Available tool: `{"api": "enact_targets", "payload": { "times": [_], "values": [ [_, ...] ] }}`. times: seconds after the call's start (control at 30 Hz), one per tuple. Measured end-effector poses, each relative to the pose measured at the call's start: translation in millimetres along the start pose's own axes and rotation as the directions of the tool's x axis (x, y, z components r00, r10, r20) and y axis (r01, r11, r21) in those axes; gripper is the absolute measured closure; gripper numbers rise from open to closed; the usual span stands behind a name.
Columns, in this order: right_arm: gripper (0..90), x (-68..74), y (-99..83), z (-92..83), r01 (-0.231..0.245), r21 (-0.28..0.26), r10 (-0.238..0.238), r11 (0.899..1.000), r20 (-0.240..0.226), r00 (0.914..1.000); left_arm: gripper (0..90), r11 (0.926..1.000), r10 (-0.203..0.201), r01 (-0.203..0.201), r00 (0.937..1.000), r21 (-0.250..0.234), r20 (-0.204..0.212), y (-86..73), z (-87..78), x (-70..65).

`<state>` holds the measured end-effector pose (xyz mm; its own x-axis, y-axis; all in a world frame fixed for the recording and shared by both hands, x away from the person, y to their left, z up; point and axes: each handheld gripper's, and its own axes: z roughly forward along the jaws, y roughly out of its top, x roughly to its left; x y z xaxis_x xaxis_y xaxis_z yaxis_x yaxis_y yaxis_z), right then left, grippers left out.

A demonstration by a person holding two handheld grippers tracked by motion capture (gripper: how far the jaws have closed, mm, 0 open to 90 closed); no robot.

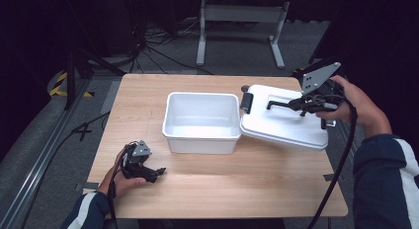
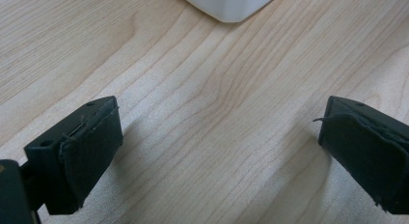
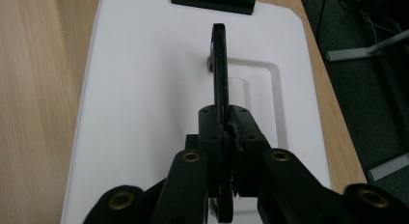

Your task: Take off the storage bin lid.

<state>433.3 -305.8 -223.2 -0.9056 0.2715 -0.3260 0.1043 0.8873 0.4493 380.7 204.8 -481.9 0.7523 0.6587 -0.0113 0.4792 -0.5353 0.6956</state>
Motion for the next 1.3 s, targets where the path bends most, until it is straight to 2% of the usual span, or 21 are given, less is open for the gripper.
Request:
{"api": "enact_targets", "payload": {
  "times": [0.23, 0.4, 0.6, 0.63, 0.7, 0.97, 1.3],
  "values": [
    [85.3, -2.7, -18.9, -1.6, -0.028, 0.010, 0.028, 1.000, -0.006, 0.9996, 2.0, 1.0000, 0.000, 0.000, 1.0000, 0.000, 0.000, 0.0, 0.0, 0.0],
    [85.3, -3.5, -25.6, 8.1, -0.031, 0.020, 0.031, 0.999, -0.022, 0.9993, 2.0, 1.0000, 0.000, 0.000, 1.0000, 0.000, 0.000, 0.0, 0.0, 0.0],
    [85.2, -5.5, -29.3, 24.3, -0.034, 0.041, 0.035, 0.999, -0.022, 0.9992, 2.1, 1.0000, 0.000, 0.000, 1.0000, 0.000, 0.000, 0.0, 0.0, 0.0],
    [85.2, -7.2, -31.4, 33.2, -0.038, 0.046, 0.039, 0.998, -0.026, 0.9989, 2.1, 1.0000, 0.000, 0.000, 1.0000, 0.000, 0.000, 0.0, 0.0, 0.0],
    [85.2, -7.5, -32.1, 36.2, -0.043, 0.049, 0.044, 0.998, -0.026, 0.9987, 2.1, 1.0000, 0.001, -0.001, 1.0000, 0.001, 0.001, 0.0, 0.0, 0.1],
    [85.3, -9.2, -40.3, 70.9, -0.056, 0.086, 0.061, 0.995, -0.050, 0.9969, 2.0, 1.0000, 0.000, 0.000, 1.0000, 0.000, 0.000, 0.0, 0.0, 0.0],
    [85.3, -7.4, -52.6, 100.0, -0.083, 0.094, 0.089, 0.992, -0.066, 0.9938, 2.1, 1.0000, 0.001, -0.001, 1.0000, 0.000, -0.001, 0.0, 0.0, 0.1]
  ]
}}
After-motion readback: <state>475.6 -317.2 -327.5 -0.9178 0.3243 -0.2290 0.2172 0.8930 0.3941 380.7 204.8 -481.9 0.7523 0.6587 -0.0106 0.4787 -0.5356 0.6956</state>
